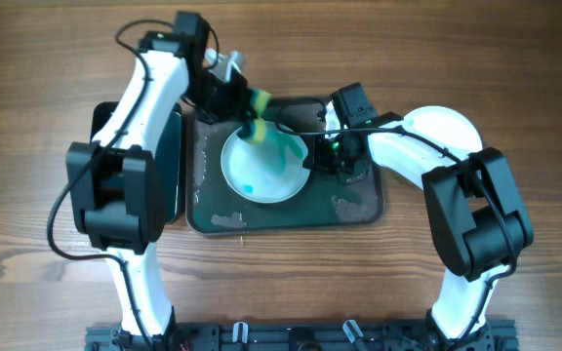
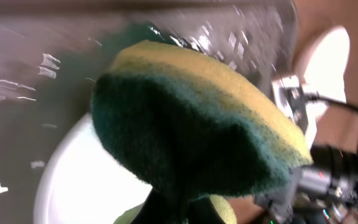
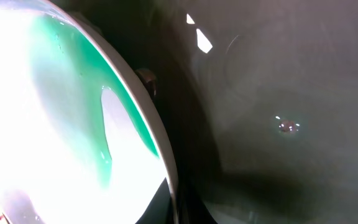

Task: Clean dirty plates on tray and stack at the side
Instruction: 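Lift the sponge off the plate with the left gripper, then lift the cleaned plate with the right gripper and carry it right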

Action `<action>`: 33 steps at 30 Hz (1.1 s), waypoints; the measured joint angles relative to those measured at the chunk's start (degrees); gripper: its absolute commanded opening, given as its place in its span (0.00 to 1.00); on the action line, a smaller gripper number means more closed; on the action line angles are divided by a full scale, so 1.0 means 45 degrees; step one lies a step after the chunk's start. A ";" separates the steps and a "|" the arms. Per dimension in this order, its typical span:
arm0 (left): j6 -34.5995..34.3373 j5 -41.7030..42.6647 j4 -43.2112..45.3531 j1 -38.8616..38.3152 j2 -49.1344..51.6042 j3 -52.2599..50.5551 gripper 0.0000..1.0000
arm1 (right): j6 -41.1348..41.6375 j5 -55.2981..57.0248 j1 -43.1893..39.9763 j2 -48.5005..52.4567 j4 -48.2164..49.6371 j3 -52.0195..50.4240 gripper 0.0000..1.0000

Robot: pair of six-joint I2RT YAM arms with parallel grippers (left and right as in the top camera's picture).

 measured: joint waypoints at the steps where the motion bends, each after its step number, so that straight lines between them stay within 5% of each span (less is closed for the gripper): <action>1: -0.0359 -0.0724 -0.0029 0.0126 -0.0121 0.0141 0.04 | 0.0000 0.0078 0.0000 -0.0053 -0.0146 0.0000 0.04; 11: -0.1103 -0.3832 -0.0583 -0.0034 -0.0233 0.0214 0.04 | -0.0627 0.6018 0.1088 -0.3351 -0.3026 -0.0034 0.04; 21: -0.1141 -0.4177 -0.0583 -0.0083 -0.0233 0.0214 0.04 | -0.1394 1.3974 0.3837 -0.6280 -0.3721 -0.0034 0.04; 33: -0.1141 -0.4226 -0.0583 -0.0083 -0.0233 0.0214 0.04 | -0.3876 2.1420 0.6620 -0.6577 -0.2788 -0.0049 0.04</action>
